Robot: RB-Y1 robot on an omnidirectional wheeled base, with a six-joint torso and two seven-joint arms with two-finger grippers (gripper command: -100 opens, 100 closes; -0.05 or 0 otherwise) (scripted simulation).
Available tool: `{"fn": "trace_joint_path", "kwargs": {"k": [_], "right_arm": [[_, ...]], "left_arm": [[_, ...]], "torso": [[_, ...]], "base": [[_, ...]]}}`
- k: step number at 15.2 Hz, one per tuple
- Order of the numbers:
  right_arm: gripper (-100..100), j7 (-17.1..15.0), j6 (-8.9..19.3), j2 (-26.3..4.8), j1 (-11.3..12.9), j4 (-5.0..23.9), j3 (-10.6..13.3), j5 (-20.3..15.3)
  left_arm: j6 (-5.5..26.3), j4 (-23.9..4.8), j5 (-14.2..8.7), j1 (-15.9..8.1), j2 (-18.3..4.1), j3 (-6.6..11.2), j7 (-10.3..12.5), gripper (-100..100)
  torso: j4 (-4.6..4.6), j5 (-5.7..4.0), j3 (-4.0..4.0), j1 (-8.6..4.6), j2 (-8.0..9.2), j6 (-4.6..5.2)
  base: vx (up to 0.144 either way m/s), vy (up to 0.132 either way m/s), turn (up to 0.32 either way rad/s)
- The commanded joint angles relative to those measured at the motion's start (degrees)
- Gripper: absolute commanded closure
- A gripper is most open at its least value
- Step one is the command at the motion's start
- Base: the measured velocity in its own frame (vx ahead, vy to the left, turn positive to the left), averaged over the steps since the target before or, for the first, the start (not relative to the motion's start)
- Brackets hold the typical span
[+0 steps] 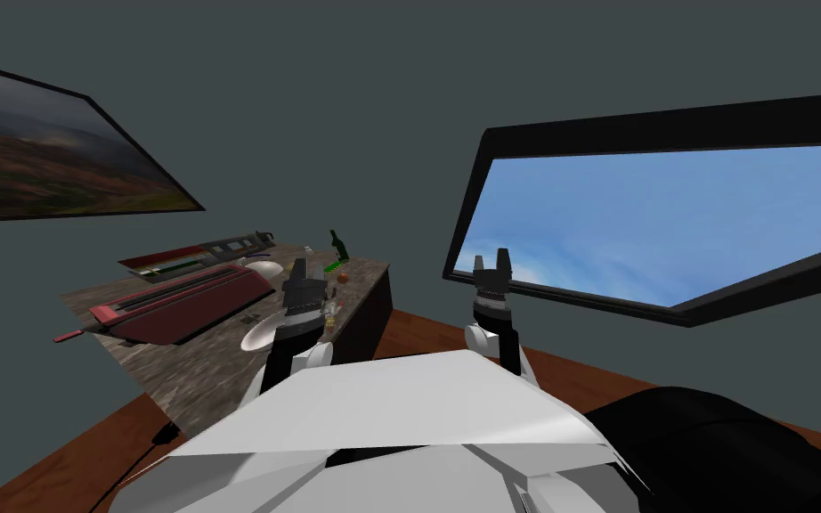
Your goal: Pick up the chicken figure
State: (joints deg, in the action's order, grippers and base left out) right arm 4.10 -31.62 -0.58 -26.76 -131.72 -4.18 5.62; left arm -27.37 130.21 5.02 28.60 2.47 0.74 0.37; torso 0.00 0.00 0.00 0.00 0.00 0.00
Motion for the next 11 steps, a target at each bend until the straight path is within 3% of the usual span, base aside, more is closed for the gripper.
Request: {"fn": "trace_joint_path", "kwargs": {"k": [1, 2, 6, 11], "right_arm": [[0, 0.0, 0.0, 0.0, 0.0, 0.0, 0.0, 0.0], [0, 0.0, 0.0, 0.0, 0.0, 0.0, 0.0, 0.0], [0, 0.0, 0.0, 0.0, 0.0, 0.0, 0.0, 0.0], [0, 0.0, 0.0, 0.0, 0.0, 0.0, 0.0, 0.0]], "left_arm": [[1.3, 0.1, -0.2, 0.1, -2.6, 0.48, -0.3, -100], [1.3, 0.1, -0.2, 0.1, -2.6, 0.48, -0.3, -100], [5.8, 0.5, -0.9, 0.5, -7.4, 2.15, -1.5, -100], [9.1, 0.7, -1.5, 0.7, -9.4, 3.32, -2.2, -100]], "torso": [[0.00, 0.00, 0.00, 0.00, 0.00, 0.00], [0.00, 0.00, 0.01, 0.03, 0.03, 0.00], [0.04, 0.02, 0.11, 0.08, 0.20, 0.00], [0.05, 0.02, 0.13, 0.09, 0.23, 0.00]], "base": [[-0.013, 0.005, 0.002], [-0.021, 0.009, 0.002], [-0.049, 0.012, -0.007], [-0.053, 0.016, -0.014]]}}
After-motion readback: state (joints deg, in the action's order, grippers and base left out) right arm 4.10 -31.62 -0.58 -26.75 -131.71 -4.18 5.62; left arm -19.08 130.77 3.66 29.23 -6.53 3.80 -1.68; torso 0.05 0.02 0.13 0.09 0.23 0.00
